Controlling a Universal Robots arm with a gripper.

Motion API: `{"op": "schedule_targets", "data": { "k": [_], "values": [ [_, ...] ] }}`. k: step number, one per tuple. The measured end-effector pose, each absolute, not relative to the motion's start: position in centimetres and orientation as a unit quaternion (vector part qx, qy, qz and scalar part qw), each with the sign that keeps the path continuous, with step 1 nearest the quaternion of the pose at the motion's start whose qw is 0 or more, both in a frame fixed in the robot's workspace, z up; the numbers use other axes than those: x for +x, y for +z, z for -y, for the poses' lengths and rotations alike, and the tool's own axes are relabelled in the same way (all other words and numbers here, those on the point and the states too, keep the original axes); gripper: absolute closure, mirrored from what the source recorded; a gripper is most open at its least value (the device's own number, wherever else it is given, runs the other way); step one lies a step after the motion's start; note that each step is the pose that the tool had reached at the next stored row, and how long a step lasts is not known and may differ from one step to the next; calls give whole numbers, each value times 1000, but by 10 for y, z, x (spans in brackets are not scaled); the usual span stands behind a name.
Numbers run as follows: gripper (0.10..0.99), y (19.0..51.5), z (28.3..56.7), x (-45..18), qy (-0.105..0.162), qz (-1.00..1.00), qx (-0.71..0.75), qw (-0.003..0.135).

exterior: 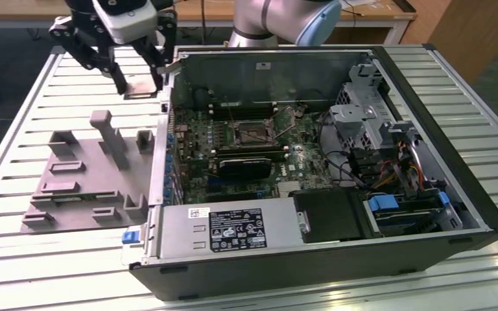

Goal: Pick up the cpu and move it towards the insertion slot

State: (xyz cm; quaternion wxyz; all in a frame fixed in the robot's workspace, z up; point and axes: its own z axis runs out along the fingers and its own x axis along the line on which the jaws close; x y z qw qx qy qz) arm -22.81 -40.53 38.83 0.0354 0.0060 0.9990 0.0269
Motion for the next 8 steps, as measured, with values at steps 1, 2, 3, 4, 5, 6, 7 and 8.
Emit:
{"op": "schedule_targets", "data": {
  "k": [1,2,3,4,5,6,7,8],
  "values": [
    [549,388,405,-224,27,-999,6,35],
    [549,388,405,-221,27,-999,6,35],
    [549,388,405,-217,27,-999,6,35],
    [549,388,405,-213,27,-999,6,35],
    [549,388,405,-209,27,-999,6,35],
    [549,388,405,-205,27,-999,6,35],
    [549,388,405,-201,27,-999,6,35],
    [549,388,405,-197,27,-999,6,35]
  ]
}}
